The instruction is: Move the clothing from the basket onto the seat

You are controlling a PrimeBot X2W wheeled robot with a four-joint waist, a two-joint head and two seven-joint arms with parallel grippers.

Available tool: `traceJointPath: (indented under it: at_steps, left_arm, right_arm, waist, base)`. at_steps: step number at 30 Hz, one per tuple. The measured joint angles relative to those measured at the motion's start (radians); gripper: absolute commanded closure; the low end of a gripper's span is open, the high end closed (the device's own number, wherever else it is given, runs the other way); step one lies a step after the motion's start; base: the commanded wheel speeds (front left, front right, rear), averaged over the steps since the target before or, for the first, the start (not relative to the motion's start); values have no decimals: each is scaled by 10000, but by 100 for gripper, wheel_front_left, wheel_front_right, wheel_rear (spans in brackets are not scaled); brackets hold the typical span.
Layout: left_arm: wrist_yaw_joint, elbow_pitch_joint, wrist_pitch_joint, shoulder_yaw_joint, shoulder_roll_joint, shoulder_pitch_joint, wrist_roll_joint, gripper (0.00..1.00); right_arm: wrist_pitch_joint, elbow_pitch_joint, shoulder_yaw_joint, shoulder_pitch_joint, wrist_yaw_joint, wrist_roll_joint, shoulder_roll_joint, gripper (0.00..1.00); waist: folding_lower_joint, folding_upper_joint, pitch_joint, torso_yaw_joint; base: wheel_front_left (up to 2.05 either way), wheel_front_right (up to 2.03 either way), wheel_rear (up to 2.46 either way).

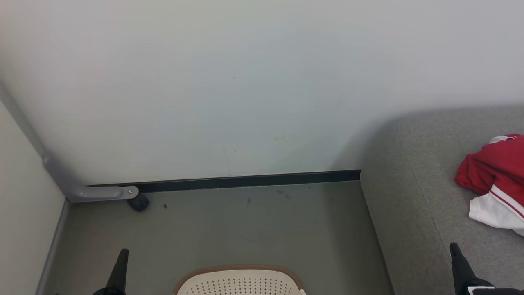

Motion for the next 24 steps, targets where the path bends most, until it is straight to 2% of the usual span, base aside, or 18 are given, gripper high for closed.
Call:
traceJointPath:
  at_steps: [11, 24]
  left_arm:
    - [-299, 186, 391, 374, -171, -198, -1319, 100]
    - [-299, 194, 391, 382, -176, -198, -1361, 100]
  right_arm:
    - [410, 219, -483, -147, 196, 1310, 157, 100]
    - [410, 221, -487, -189, 217, 1310, 165, 100]
  waist:
    - [0, 0, -77, -33]
    - [0, 0, -77, -33]
  base:
    - [0, 0, 0]
    - [0, 0, 0]
